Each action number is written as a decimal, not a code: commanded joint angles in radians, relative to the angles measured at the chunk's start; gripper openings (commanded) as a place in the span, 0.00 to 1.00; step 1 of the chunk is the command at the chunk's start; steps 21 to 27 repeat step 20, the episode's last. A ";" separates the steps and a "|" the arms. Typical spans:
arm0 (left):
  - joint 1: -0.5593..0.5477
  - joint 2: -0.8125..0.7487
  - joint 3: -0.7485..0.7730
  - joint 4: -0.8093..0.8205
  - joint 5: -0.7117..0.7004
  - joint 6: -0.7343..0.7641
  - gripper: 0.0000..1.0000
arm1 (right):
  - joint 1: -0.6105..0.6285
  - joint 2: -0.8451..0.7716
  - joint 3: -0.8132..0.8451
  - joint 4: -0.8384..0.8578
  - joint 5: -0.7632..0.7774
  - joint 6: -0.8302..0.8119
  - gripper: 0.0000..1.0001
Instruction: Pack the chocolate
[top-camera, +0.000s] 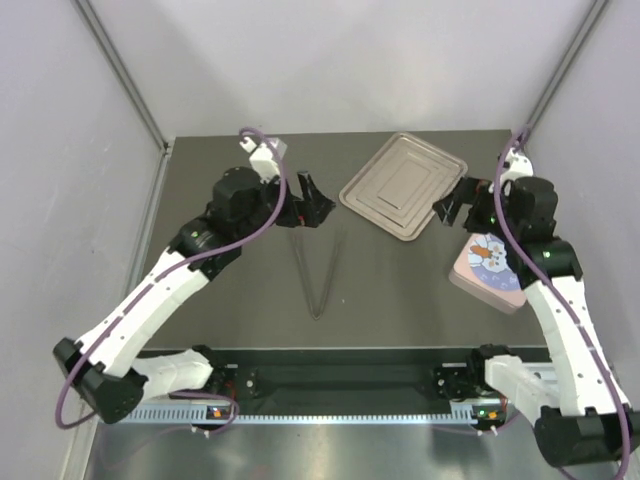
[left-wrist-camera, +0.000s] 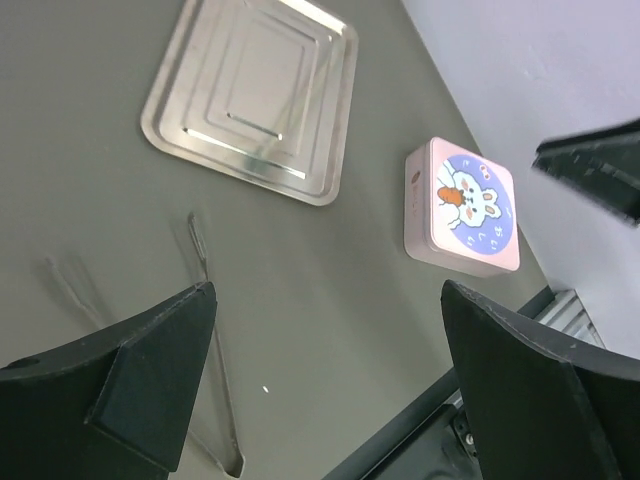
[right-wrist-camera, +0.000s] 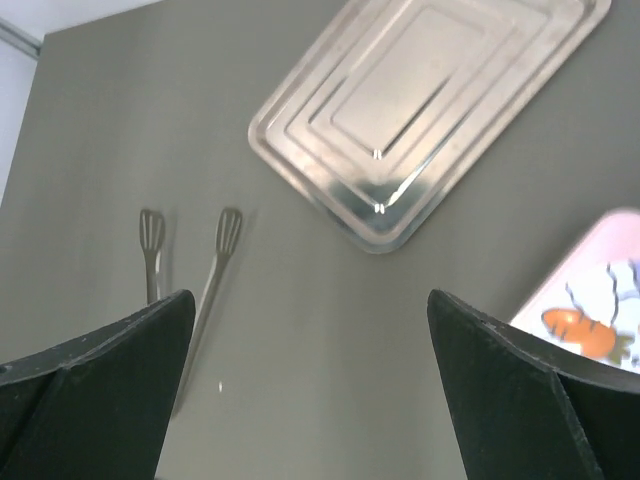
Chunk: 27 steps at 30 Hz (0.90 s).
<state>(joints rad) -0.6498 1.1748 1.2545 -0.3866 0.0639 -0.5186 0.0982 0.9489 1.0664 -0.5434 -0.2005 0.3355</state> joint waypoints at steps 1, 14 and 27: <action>-0.001 -0.114 -0.056 -0.002 -0.055 0.042 0.99 | 0.015 -0.111 -0.081 -0.020 0.018 0.036 1.00; -0.002 -0.248 -0.196 0.003 -0.102 0.022 0.99 | 0.015 -0.228 -0.125 -0.026 0.003 0.010 1.00; -0.002 -0.276 -0.227 -0.015 -0.130 0.046 0.99 | 0.015 -0.251 -0.098 -0.027 0.016 0.002 1.00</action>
